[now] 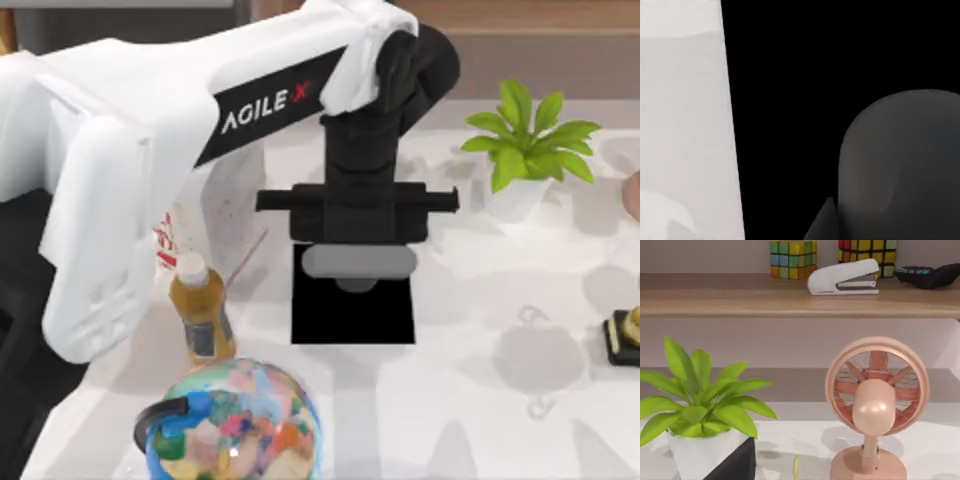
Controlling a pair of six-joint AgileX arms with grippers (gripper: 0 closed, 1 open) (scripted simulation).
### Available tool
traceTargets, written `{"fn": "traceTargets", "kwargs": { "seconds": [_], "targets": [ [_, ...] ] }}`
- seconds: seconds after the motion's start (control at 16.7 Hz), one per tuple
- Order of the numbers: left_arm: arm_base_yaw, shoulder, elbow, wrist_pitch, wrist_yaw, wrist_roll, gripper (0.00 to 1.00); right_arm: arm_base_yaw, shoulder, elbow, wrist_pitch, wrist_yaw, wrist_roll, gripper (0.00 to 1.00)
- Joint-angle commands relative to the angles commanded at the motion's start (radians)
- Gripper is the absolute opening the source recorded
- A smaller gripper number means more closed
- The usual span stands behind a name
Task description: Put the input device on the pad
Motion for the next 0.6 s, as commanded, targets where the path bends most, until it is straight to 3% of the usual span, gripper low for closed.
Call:
{"fn": "traceTargets", "kwargs": {
  "seconds": [0.6],
  "targets": [
    [0.002, 0.014, -0.072, 0.078, 0.002, 0.002, 0.00, 0.000, 0.000, 0.000, 0.000, 0.000, 0.000, 1.00]
  ]
}}
